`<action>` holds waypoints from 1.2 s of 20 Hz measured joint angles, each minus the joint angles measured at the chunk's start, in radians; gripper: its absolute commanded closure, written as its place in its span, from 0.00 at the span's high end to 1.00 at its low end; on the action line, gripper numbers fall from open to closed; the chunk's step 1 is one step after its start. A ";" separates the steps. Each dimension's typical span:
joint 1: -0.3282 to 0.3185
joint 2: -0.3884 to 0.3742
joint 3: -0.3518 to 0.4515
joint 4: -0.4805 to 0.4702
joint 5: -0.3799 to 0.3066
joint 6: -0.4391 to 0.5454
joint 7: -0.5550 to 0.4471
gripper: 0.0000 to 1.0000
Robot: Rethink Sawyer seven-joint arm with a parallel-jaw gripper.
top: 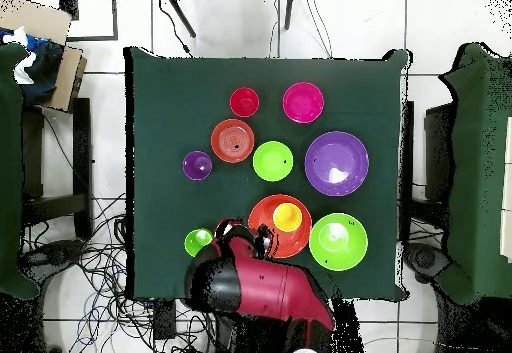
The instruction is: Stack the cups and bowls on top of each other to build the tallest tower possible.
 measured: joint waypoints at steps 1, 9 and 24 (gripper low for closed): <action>0.004 -0.003 -0.001 0.000 0.005 0.010 0.000 1.00; 0.031 -0.013 -0.020 -0.001 0.054 0.048 0.001 1.00; 0.090 0.033 -0.050 -0.069 0.111 0.055 0.001 1.00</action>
